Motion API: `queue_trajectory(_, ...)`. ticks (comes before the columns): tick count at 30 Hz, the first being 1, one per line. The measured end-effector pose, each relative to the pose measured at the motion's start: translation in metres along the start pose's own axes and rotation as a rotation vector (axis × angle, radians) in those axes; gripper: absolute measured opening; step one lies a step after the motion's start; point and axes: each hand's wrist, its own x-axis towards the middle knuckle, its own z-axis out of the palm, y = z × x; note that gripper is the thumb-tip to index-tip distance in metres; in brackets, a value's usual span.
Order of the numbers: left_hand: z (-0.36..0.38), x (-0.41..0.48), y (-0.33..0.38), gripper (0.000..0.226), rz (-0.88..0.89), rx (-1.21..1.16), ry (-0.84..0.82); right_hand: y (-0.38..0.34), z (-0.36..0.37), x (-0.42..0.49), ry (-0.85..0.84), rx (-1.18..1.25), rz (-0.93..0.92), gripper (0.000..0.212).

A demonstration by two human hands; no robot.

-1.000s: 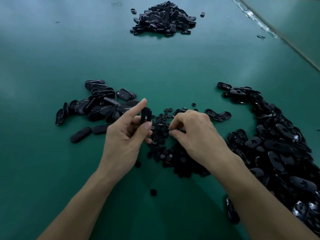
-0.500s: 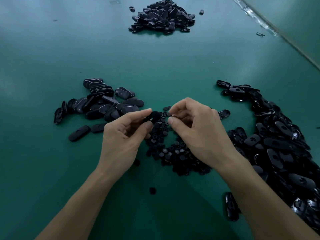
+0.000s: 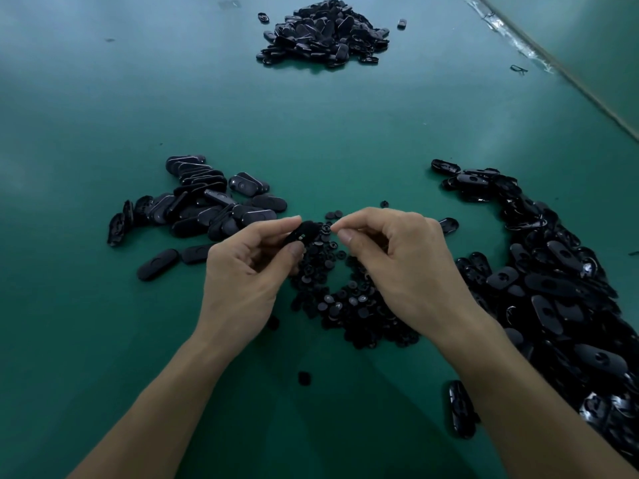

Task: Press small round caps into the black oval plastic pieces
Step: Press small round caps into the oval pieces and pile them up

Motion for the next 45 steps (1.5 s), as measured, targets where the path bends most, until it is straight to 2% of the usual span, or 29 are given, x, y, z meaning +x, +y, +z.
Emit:
queue_trajectory(4, 0.0, 0.0, 0.001, 0.034, -0.005, 0.01, -0.004, 0.0, 0.002, -0.001, 0.001, -0.001, 0.024, 0.016)
queue_trajectory(9, 0.0, 0.0, 0.001, 0.035, 0.002, 0.029, -0.015, 0.0, 0.007, -0.002, 0.027, 0.05, 0.051, 0.009)
queue_trajectory(14, 0.001, -0.002, 0.003, 0.038, 0.004, 0.072, -0.03, -0.003, 0.011, -0.002, 0.019, 0.092, 0.076, 0.015)
queue_trajectory(21, 0.003, -0.005, 0.008, 0.028, 0.028, 0.174, -0.1, -0.011, 0.018, -0.002, -0.051, 0.086, 0.041, 0.013)
queue_trajectory(28, 0.002, -0.006, 0.009, 0.028, -0.009, 0.164, -0.079, -0.013, 0.019, -0.003, -0.029, 0.022, 0.054, 0.019)
queue_trajectory(36, 0.001, -0.005, 0.007, 0.031, -0.01, 0.148, -0.065, -0.013, 0.025, -0.005, 0.04, -0.012, 0.031, 0.012)
queue_trajectory(45, 0.001, -0.005, 0.006, 0.028, -0.033, 0.111, -0.054, -0.011, 0.027, -0.008, -0.026, -0.011, 0.05, 0.011)
